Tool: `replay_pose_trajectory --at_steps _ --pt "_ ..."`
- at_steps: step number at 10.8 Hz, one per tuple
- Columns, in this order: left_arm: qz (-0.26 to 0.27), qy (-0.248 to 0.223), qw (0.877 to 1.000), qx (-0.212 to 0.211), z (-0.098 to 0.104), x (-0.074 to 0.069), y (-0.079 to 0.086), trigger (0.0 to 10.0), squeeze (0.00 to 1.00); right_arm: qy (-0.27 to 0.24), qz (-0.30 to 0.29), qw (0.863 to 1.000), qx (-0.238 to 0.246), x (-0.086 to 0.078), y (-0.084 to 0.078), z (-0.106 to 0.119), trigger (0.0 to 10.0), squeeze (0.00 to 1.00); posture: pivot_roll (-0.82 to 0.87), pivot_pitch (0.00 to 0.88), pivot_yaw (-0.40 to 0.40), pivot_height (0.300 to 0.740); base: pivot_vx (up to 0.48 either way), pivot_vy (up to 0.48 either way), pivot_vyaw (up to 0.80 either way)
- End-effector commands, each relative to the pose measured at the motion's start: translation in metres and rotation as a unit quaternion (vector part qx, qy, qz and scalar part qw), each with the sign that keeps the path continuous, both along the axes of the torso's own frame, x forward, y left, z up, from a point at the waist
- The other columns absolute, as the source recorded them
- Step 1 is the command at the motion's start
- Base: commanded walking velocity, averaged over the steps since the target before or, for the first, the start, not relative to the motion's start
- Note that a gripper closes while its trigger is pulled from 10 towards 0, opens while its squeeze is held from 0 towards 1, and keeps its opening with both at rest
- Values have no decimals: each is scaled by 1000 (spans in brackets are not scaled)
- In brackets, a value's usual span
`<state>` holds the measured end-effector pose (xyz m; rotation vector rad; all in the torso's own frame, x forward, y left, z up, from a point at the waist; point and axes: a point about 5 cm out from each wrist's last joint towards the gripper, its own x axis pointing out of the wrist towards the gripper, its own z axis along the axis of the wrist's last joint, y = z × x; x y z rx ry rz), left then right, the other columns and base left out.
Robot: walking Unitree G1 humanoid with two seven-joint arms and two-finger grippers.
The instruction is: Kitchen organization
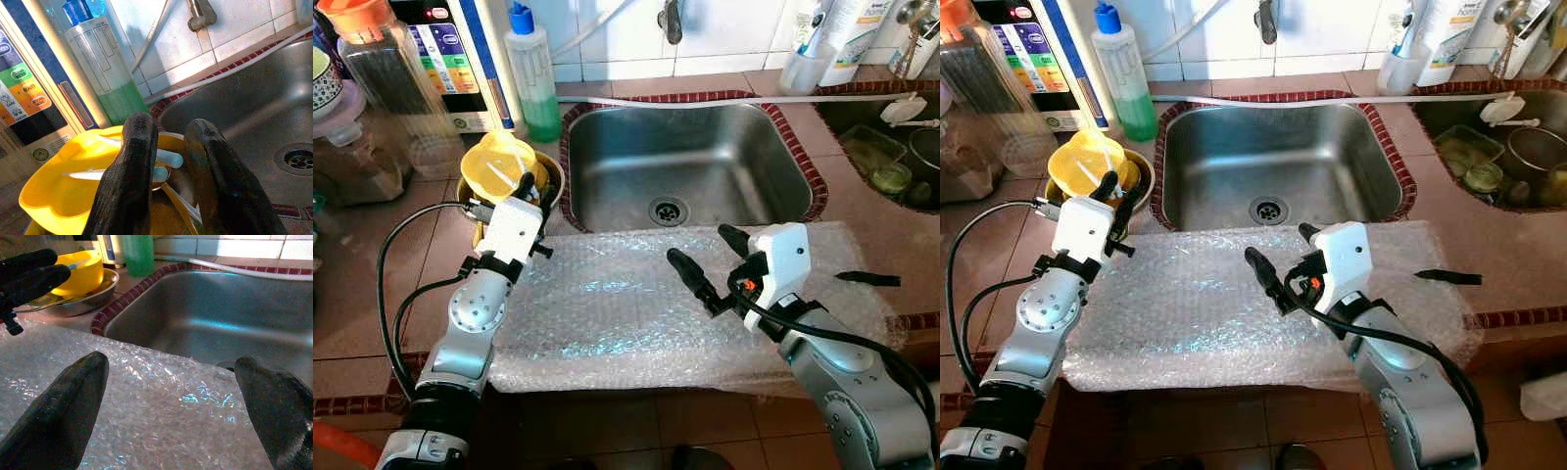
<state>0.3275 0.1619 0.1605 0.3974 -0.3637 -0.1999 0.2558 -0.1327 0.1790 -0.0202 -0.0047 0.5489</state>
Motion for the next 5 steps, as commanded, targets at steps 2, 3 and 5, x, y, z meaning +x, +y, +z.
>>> replay_pose_trajectory --at_steps 2,3,5 --pt "7 -6 1000 8 2 1 3 0 0 -6 11 1000 -1 -2 2 3 10000 0 -214 186 37 740 0 0 0" --pt "9 -8 1000 8 2 1 3 0 0 -6 12 1000 -1 -2 3 3 10000 0 -214 186 37 740 0 0 0" --pt "14 -15 1000 8 5 1 4 0 0 -7 16 1000 2 -3 3 4 10000 0 -216 187 36 740 0 0 0"
